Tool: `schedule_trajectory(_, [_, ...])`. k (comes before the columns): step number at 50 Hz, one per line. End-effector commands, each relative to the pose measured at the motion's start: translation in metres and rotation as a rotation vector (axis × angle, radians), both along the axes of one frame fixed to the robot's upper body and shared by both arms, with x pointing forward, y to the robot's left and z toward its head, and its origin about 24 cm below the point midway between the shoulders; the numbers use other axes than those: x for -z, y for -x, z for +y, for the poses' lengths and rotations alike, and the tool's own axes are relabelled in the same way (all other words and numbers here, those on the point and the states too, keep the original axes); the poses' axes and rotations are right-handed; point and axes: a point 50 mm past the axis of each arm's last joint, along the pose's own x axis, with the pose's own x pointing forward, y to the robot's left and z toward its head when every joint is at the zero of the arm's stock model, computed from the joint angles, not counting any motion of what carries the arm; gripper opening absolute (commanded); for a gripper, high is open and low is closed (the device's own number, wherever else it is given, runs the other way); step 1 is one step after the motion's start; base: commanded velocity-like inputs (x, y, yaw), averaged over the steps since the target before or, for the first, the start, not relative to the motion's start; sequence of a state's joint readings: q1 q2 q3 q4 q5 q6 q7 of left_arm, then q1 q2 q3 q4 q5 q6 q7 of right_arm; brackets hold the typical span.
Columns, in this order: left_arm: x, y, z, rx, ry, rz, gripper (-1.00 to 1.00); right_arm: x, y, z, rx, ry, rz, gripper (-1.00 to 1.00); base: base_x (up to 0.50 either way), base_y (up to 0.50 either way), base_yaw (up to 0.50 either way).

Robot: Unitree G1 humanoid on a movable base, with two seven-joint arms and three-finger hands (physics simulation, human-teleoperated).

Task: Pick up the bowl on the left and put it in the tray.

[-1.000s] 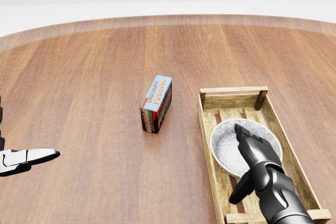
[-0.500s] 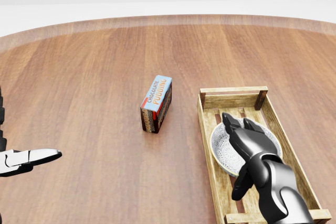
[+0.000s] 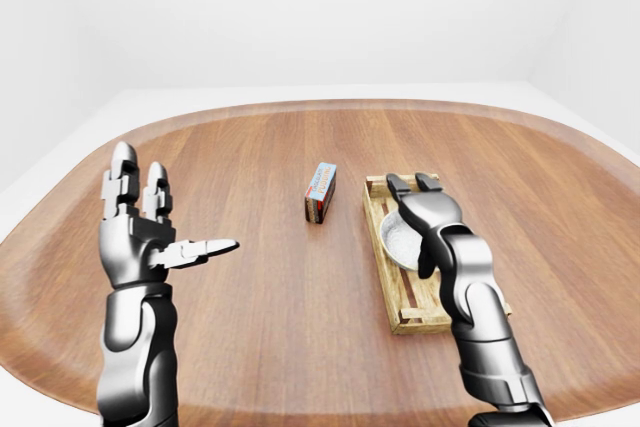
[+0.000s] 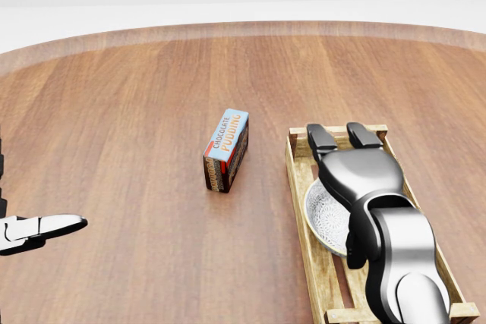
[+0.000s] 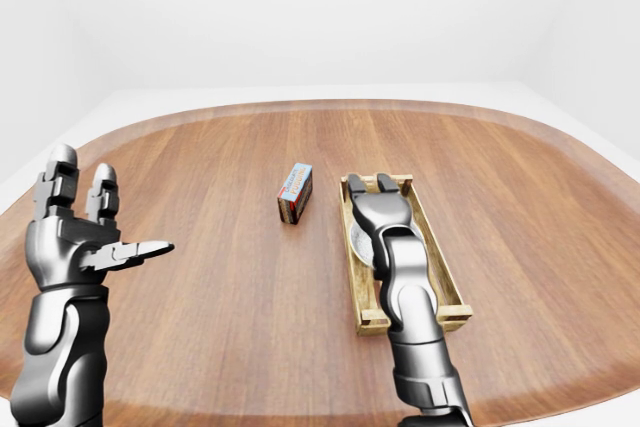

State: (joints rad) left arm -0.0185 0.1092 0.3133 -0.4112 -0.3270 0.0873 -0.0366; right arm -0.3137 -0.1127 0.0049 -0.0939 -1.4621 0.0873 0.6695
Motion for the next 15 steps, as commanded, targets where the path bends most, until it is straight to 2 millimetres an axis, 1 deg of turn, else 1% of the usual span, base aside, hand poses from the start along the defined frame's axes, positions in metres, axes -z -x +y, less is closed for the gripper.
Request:
schedule_trajectory(1, [-0.002, 0.002, 0.0, -0.003, -0.001, -0.012, 1.0, -0.063, 0.028, 0.003, 0.082, 0.085, -0.294, 1.0, 0.0, 0.0, 0.0])
schedule_trajectory(5, [-0.001, 0.001, -0.001, 0.0, -0.001, -0.005, 1.0, -0.083, 0.04, 0.004, 0.121, 0.104, -0.398, 1.0, 0.0, 0.0, 0.0])
schedule_trajectory(6, [0.0, 0.001, -0.001, 0.001, -0.002, -0.002, 1.0, -0.093, 0.047, 0.004, 0.139, 0.118, -0.451, 1.0, 0.0, 0.0, 0.0])
schedule_trajectory(11, [-0.001, 0.001, -0.001, 0.001, -0.002, -0.004, 1.0, -0.121, 0.069, 0.002, 0.208, 0.134, -0.616, 1.0, 0.0, 0.0, 0.0])
schedule_trajectory(15, [-0.001, 0.003, -0.001, 0.002, -0.003, -0.008, 1.0, -0.135, 0.085, 0.002, 0.25, 0.127, -0.708, 1.0, 0.0, 0.0, 0.0])
